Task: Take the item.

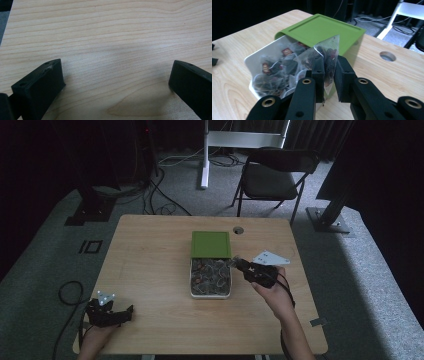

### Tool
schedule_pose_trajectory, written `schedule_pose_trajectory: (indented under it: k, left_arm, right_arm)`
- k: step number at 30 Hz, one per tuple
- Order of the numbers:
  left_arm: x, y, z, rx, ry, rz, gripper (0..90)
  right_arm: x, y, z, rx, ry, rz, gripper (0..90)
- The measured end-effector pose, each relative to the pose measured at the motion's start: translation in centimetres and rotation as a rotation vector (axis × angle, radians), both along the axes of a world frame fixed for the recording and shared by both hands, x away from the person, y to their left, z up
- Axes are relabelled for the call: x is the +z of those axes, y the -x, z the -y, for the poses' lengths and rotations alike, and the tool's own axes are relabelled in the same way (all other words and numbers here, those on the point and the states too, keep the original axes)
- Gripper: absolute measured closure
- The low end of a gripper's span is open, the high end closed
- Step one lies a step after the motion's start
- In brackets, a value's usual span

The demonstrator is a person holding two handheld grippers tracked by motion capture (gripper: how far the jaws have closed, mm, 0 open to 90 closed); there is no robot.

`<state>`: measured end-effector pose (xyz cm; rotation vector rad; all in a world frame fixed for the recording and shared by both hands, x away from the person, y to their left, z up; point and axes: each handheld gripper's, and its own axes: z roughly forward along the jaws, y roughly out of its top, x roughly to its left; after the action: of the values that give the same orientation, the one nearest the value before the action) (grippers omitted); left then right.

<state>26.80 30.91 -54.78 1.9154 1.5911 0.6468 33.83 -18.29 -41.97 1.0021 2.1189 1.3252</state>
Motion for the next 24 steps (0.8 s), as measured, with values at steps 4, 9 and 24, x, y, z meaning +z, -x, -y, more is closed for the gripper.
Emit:
schedule_pose_trajectory:
  k: [4,9,24]
  left_arm:
    - [0.0,0.0,0.0,0.000,0.000,0.000,0.2]
    - [0.0,0.0,0.0,0.000,0.000,0.000,0.2]
    - [0.0,0.0,0.0,0.001,0.001,0.000,0.2]
  right_arm:
    - [0.0,-0.3,0.9,-0.025,-0.002,0.004,79.7]
    - [-0.1,-0.6,1.9,-0.050,-0.002,0.014,79.6]
    - [-0.3,-1.4,4.7,-0.131,-0.009,0.009,79.5]
